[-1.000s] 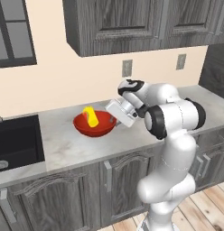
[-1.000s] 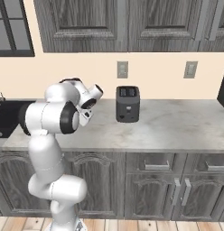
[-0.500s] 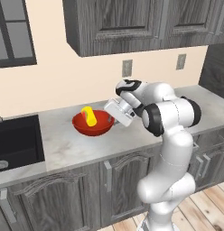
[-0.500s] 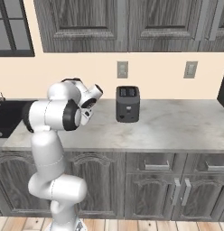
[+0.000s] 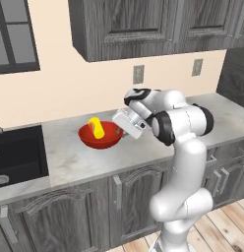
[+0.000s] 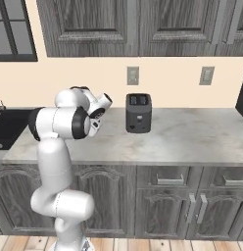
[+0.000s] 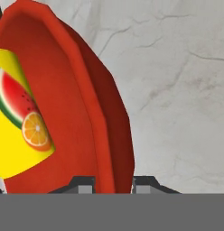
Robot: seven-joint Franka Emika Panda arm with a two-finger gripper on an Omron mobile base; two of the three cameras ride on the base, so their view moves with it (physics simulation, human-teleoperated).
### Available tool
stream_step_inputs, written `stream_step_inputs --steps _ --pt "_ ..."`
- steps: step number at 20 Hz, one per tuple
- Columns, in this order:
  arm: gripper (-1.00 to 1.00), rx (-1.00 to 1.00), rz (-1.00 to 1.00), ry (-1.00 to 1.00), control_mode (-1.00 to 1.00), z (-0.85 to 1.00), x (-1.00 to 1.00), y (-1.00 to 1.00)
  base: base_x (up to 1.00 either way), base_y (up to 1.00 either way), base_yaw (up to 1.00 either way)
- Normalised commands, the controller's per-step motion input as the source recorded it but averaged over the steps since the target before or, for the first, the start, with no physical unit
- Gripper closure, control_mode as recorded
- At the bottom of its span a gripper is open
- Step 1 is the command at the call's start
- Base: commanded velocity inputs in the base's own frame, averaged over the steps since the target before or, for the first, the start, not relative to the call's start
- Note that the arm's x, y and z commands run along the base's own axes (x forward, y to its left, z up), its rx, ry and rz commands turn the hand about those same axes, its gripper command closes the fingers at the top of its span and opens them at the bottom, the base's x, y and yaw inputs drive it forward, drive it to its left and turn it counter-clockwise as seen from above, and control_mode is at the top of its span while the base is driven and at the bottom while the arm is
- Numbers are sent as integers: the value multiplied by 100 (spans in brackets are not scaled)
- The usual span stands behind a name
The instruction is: Place the cup inside the bowl on the dining table and move the bowl to any counter.
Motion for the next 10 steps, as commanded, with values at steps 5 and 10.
stream_step_inputs --steps 5,10 --pt "100 0 0 0 -100 -11 13 1 0 0 0" --pt "100 0 0 0 -100 -16 10 0 0 0 0"
